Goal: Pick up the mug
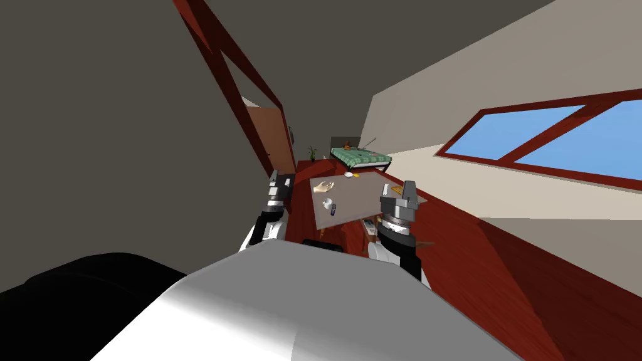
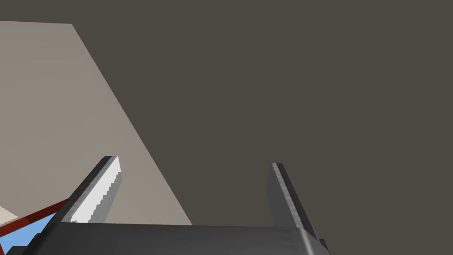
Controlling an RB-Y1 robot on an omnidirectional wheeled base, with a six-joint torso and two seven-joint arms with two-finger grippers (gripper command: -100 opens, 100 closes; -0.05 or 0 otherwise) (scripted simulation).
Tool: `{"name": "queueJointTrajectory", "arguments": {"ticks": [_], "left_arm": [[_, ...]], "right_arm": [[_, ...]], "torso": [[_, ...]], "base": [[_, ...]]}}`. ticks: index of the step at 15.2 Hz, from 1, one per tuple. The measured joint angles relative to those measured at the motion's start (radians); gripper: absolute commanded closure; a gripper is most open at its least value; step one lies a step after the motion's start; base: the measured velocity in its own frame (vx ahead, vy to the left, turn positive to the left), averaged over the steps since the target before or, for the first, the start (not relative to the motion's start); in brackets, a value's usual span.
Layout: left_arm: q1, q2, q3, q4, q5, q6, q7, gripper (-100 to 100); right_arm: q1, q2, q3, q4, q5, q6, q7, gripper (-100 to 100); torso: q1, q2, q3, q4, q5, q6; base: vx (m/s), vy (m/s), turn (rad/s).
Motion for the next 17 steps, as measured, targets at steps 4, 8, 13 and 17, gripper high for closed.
{"name": "queueJointTrajectory", "arguments": {"ticks": [4,8,13,17], "left_arm": [[-0.008,0.046,0.039,0.039,0.016,0.053,0.031,-100],[-0.029,0.067,0.084,0.099,0.032,0.131,0.068,-100],[-0.044,0.101,0.153,0.173,0.062,0.214,0.127,-100],[-0.068,0.123,0.213,0.236,0.087,0.294,0.174,-100]], "right_arm": [[0.000,0.000,0.000,0.000,0.000,0.000,0.000,0],[0.000,0.000,0.000,0.000,0.000,0.000,0.000,0],[0.000,0.000,0.000,0.000,0.000,0.000,0.000,0],[0.000,0.000,0.000,0.000,0.000,0.000,0.000,0]], "torso": [[-0.004,0.009,0.005,0.002,-0.001,0.000],[-0.006,0.003,0.002,0.001,-0.001,0.001],[-0.005,0.001,0.001,0.000,-0.001,0.001],[-0.005,0.000,0.000,0.000,-0.001,0.000]], "base": [[-0.121,-0.070,-0.181],[-0.029,-0.082,-0.193],[-0.004,-0.079,-0.184],[0.016,-0.076,-0.207]]}}
